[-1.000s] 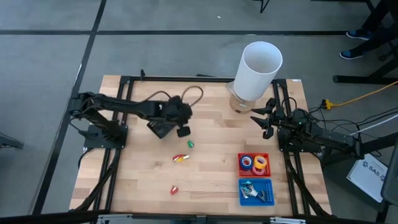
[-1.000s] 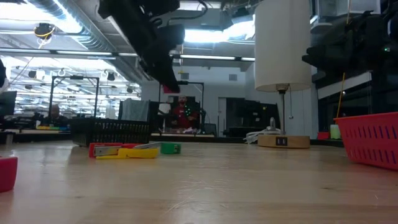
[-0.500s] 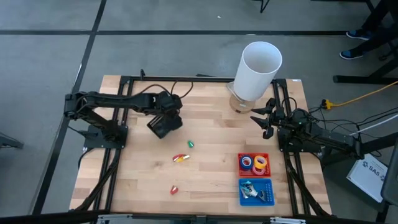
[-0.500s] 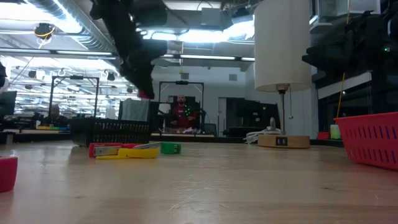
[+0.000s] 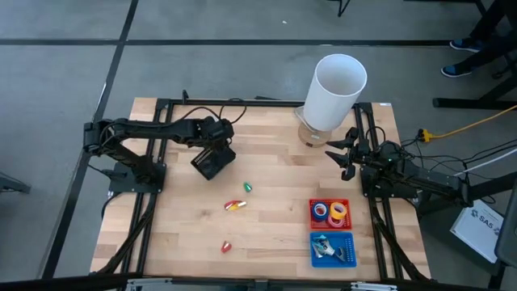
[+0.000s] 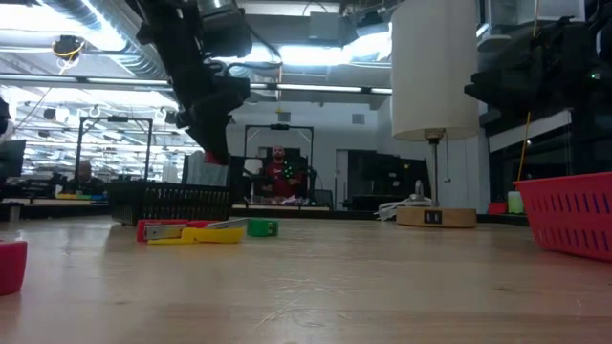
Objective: Pick and place Stapler, Stapler remover, tape
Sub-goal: Put the red stapler into the black basket
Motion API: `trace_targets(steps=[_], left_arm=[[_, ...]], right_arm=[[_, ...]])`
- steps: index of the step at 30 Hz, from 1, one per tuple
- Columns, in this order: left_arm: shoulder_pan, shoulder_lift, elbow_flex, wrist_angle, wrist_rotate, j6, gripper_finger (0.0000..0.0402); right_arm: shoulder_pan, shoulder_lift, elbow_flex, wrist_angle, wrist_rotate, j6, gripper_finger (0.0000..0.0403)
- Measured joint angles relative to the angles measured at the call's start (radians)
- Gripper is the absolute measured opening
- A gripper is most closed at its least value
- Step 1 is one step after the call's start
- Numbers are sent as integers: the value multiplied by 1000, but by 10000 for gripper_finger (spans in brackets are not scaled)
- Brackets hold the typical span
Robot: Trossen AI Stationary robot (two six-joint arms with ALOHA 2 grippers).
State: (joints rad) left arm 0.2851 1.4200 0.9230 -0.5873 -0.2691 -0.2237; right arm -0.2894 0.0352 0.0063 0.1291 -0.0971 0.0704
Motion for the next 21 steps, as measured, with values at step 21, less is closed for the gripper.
trace_targets(steps=[21], left_arm=[[-1, 1, -116, 128, 0, -54, 68]], right_arm=[[0, 0, 0, 0, 0, 0, 171]])
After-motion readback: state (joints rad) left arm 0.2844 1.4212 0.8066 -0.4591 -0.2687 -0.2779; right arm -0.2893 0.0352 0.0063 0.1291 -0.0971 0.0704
